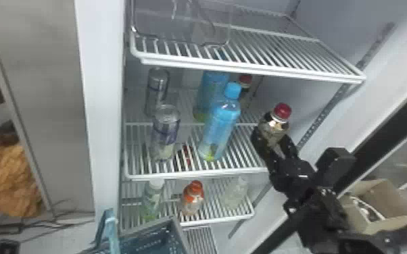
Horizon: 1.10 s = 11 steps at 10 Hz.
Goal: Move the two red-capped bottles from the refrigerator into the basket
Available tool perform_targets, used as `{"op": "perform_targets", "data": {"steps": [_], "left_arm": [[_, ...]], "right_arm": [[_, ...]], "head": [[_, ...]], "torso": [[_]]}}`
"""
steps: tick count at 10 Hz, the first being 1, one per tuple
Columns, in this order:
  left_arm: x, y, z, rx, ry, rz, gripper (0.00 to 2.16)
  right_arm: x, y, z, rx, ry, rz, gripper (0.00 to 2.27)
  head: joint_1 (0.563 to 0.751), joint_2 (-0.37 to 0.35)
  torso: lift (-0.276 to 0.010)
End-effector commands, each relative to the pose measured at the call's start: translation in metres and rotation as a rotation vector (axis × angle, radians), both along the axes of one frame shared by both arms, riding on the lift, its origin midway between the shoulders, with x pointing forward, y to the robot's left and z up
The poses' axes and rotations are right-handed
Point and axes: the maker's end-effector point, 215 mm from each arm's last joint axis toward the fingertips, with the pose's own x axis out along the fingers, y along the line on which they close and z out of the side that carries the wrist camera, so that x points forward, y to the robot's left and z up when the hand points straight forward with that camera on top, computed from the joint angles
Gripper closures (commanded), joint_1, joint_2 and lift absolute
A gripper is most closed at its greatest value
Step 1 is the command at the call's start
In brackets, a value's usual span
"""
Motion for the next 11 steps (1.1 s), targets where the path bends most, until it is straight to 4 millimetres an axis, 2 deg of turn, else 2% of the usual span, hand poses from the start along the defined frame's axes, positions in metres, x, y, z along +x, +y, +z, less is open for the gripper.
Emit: {"op": "perform_targets", "data": {"steps": [1,3,6,8,11], "left_arm": [[0.000,0.000,0.000,0.001,0.000,-0.002,1.20],[0.000,0.000,0.001,0.001,-0.003,-0.003,1.20],[0.001,0.001,0.001,0.001,-0.003,-0.002,1.20],[0.000,0.000,0.000,0.002,0.002,-0.005,1.20],[0.000,0.001,-0.001,0.002,0.002,-0.001,1.20]], "right_arm": [[-0.016,0.012,0.012,0.037,-0.011,0.032,1.28],[-0.044,0.033,0.025,0.058,0.036,0.106,1.28],[-0.098,0.049,0.043,0.020,0.110,0.145,1.28],[-0.125,0.056,0.039,0.015,0.173,0.160,1.28],[-0.156,0.089,0.028,0.060,0.279,0.254,1.28]], "head": [[0.695,-0.350],[0.695,-0.350],[0.695,-0.350],[0.695,-0.350],[0.695,-0.350]], "torso": [[0.000],[0.000],[0.000],[0.000],[0.000]]}}
